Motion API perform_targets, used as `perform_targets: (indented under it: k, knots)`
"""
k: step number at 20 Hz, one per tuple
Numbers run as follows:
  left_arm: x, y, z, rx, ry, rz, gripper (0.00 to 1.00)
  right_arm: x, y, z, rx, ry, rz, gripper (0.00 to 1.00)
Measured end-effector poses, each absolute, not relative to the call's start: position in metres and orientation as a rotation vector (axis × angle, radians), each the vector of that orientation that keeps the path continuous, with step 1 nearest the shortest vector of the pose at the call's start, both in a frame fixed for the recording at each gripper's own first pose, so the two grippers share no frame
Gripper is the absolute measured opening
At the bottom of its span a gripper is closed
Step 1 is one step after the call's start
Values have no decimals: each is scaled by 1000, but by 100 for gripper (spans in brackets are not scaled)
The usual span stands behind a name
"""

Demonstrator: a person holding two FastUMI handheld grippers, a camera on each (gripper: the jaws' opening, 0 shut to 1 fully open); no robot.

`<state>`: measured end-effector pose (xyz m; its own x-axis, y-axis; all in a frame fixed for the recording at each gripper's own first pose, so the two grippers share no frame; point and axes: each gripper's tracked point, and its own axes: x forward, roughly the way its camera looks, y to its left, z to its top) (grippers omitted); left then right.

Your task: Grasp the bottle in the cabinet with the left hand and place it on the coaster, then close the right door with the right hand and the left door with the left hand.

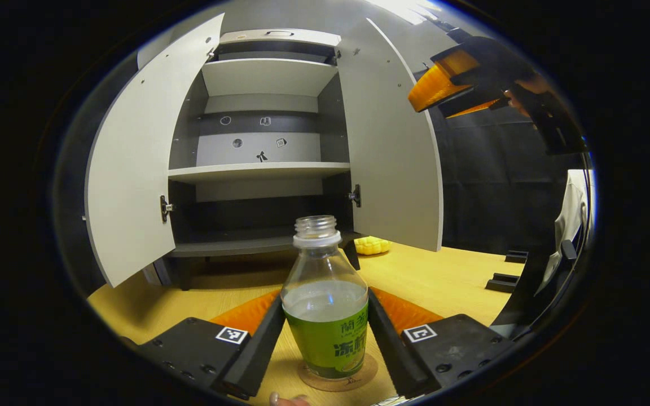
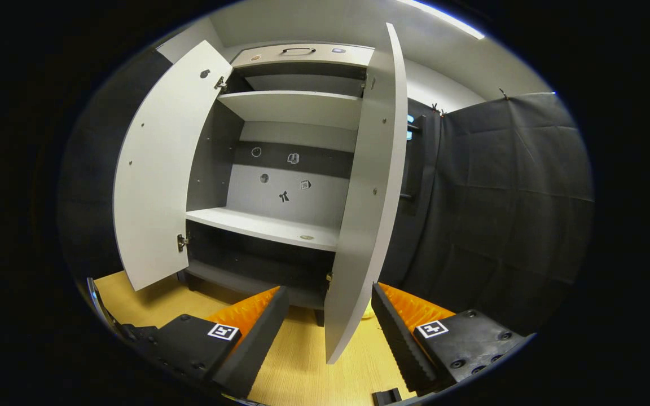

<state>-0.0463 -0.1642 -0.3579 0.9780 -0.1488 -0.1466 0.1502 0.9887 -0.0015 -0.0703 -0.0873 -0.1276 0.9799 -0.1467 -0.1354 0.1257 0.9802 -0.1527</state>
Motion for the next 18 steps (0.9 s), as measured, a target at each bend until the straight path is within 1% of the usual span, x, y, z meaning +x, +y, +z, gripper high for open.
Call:
perform_targets:
  k: [4, 6, 7, 8, 12, 14, 15, 16, 18]
  knots:
    - [-43, -161, -332, 51, 135, -165, 86, -72, -82, -116, -124, 146, -132, 98]
    - [-39, -160, -305, 77, 100, -182, 89, -73, -81, -107, -119, 146, -136, 98]
    - [-36, -161, -291, 83, 83, -195, 90, -75, -81, -101, -121, 146, -141, 95]
    - [-33, -161, -279, 86, 78, -207, 90, -77, -80, -95, -121, 144, -143, 98]
    - [-26, -163, -224, 52, 61, -265, 90, -83, -80, -62, -103, 118, -169, 98]
    - [-24, -145, -196, 56, 65, -262, 90, -86, -82, -46, -82, 103, -184, 98]
    - [-25, -131, -186, 60, 69, -247, 90, -87, -87, -42, -75, 103, -196, 94]
    - [-28, -115, -175, 59, 74, -231, 90, -89, -96, -38, -76, 104, -221, 98]
    - [-39, -75, -155, 56, 85, -185, 90, -93, -123, -34, -77, 109, -285, 98]
